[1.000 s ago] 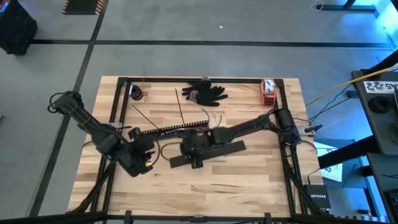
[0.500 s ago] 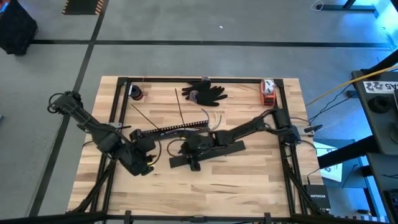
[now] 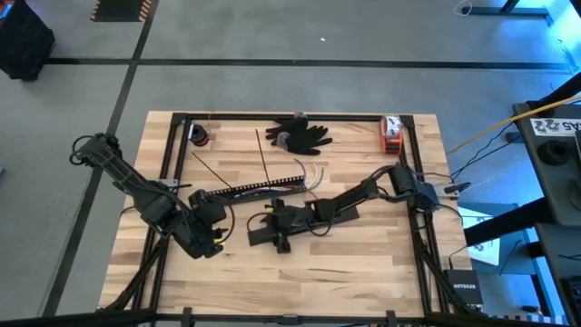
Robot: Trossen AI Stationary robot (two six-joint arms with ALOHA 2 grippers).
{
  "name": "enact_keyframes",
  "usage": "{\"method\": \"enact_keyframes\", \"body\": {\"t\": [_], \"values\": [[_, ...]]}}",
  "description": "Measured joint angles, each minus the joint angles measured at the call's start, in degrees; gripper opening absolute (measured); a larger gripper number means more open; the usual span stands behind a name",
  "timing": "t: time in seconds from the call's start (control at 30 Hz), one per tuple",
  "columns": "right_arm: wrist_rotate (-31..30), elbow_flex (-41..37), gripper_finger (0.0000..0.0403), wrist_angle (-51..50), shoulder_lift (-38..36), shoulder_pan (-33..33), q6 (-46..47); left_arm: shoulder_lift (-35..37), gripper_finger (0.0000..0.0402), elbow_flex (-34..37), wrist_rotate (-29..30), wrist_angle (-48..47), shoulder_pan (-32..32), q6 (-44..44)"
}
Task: Ziptie cables
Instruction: Close the black cable duct lid
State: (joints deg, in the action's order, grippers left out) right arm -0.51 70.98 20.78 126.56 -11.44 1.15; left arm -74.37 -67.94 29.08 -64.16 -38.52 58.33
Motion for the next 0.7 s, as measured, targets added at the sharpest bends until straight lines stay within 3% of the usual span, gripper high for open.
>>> {"method": "enact_keyframes", "body": {"t": [0.33,0.7], "values": [[5.8,0.2,0.0303,1.5,1.6,-0.5,0.7,0.0,0.0196,0.0,0.0,0.0,0.0,-0.2],[6.4,0.0,0.0303,-1.4,-2.8,-1.6,1.4,0.0,0.0196,0.0,0.0,-0.4,0.0,-0.3]]}}
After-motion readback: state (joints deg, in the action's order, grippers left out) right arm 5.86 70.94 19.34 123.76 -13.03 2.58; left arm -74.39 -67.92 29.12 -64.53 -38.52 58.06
